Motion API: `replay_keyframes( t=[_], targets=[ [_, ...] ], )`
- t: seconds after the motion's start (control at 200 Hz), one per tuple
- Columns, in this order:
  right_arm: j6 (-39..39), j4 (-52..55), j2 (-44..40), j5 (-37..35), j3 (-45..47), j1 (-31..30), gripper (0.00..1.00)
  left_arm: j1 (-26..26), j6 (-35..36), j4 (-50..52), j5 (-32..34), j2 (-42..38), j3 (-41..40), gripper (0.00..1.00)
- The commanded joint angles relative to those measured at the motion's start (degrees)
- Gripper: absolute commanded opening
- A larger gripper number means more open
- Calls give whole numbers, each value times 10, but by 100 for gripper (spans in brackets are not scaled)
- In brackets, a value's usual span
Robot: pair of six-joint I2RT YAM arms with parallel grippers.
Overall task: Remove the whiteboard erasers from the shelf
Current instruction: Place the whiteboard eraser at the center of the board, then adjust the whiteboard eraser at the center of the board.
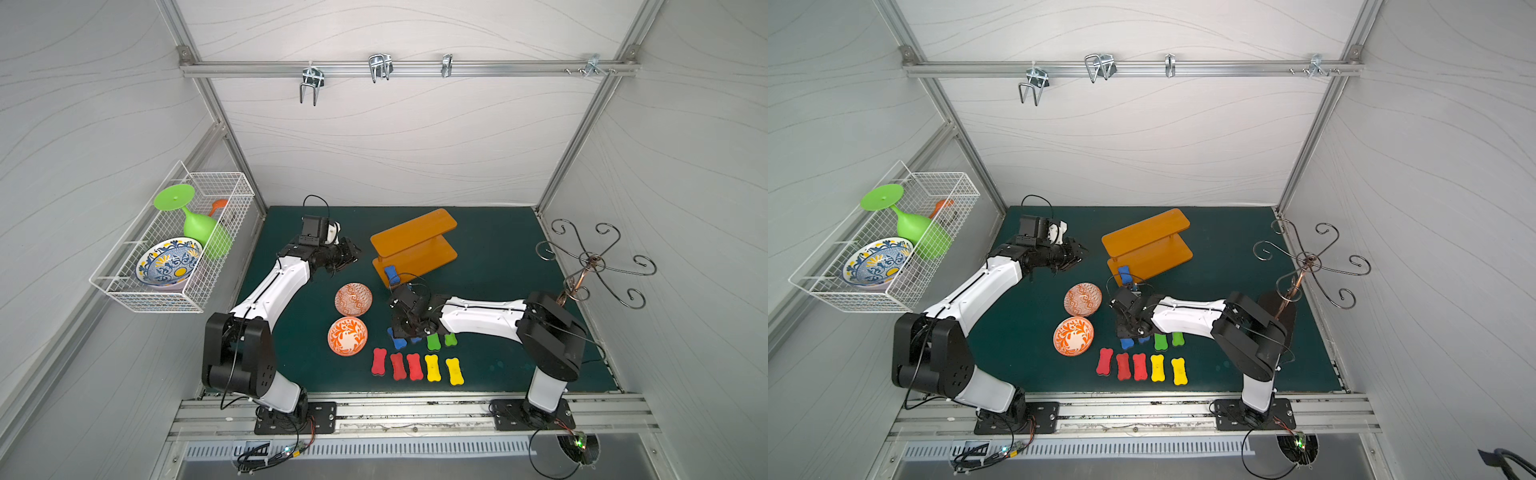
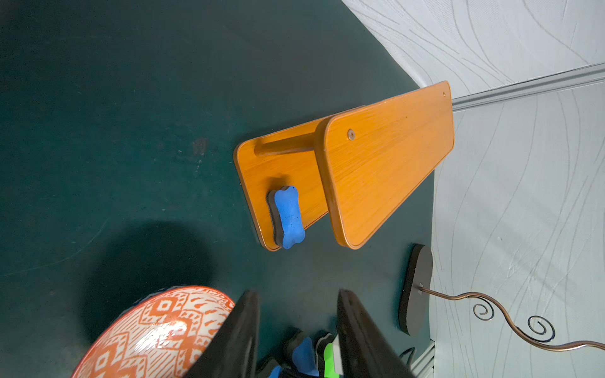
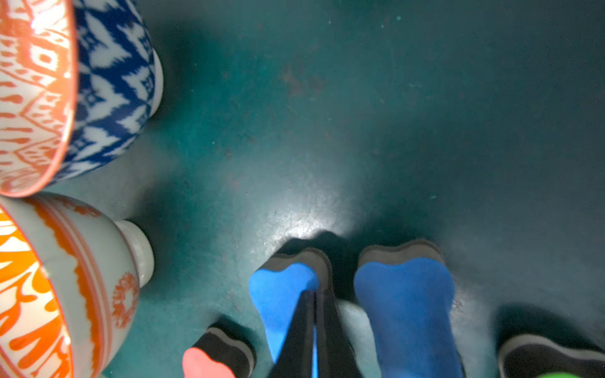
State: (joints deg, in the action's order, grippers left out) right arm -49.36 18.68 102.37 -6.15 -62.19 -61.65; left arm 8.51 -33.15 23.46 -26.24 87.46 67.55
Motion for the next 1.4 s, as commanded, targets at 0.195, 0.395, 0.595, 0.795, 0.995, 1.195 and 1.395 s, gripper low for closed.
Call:
replay_keyframes(
  t=[0.195,0.395,0.595,0.795,0.995,1.195,1.395],
  targets=[
    [65,57,-53,0,-14,-4,37,-4,5,-21,-4,-4,0,43],
    [174,86,-69,-38,-32,12,37,-4,6,-20,-4,-6,0,43],
    [238,79,-22,-35,-62,41,24,-4,6,-21,-5,-5,-2,43],
    [258,62,14,-23,-71,52,13,-4,11,-18,-3,-5,-1,43],
    [264,49,26,-24,-60,53,13,-4,11,-18,-3,-4,0,43],
    [267,50,33,-26,-54,55,12,-4,11,-18,-3,-5,0,43],
    [264,51,26,-31,-39,55,13,-4,11,-18,-4,-5,-1,43]
  ],
)
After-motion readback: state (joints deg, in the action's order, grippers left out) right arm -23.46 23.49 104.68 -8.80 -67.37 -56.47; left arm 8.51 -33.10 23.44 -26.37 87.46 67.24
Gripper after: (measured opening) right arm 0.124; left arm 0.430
